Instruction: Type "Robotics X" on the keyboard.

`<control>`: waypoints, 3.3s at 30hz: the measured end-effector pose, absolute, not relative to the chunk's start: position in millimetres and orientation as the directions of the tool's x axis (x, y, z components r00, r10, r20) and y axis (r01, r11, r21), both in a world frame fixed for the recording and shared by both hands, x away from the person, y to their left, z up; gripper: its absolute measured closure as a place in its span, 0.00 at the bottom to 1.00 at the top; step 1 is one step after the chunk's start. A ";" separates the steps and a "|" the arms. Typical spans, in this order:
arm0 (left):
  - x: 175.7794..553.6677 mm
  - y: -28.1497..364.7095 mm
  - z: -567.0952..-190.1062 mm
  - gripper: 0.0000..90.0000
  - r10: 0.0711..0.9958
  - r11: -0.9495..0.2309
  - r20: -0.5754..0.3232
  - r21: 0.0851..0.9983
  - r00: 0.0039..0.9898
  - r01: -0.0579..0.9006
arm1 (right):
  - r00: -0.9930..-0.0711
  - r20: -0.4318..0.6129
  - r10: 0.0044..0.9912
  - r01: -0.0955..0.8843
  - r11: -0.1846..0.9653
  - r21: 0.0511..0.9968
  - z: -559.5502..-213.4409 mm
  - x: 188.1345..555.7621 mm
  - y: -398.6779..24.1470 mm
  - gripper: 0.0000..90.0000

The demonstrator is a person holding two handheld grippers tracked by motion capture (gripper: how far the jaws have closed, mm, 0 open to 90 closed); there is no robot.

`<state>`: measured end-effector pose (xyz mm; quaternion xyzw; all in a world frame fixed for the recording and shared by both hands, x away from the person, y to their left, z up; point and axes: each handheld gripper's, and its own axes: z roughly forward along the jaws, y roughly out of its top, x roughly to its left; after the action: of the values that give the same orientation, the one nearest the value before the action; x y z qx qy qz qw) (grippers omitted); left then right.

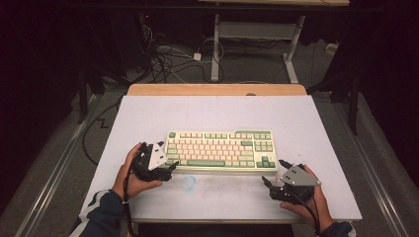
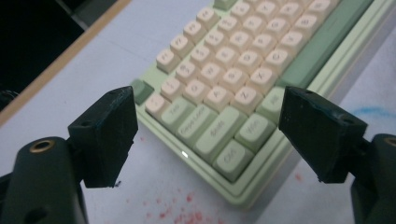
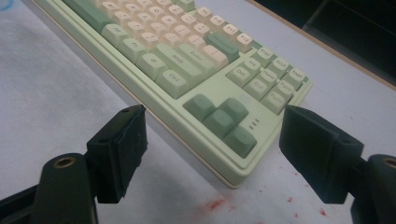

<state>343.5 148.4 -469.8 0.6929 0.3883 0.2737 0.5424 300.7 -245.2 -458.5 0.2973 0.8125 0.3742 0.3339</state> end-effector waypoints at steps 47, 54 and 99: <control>341.8 168.5 -465.7 0.97 0.835 -0.059 -0.204 0.890 0.511 0.452 | -0.603 -0.323 0.730 0.241 0.552 0.798 -460.5 303.0 -242.9 0.27; 355.3 144.1 -459.9 0.97 0.815 -0.079 -0.199 0.892 0.544 0.444 | -0.606 -0.325 0.726 0.241 0.557 0.794 -461.5 304.1 -242.4 0.27; 382.4 98.1 -452.9 0.65 0.796 -0.129 -0.120 0.924 0.593 0.360 | -0.610 -0.325 0.723 0.245 0.563 0.790 -462.6 304.3 -243.6 0.27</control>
<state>382.4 98.1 -452.9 0.7220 0.4004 0.2079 0.5245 304.3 -243.6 -462.6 0.2950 0.8205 0.3629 0.3288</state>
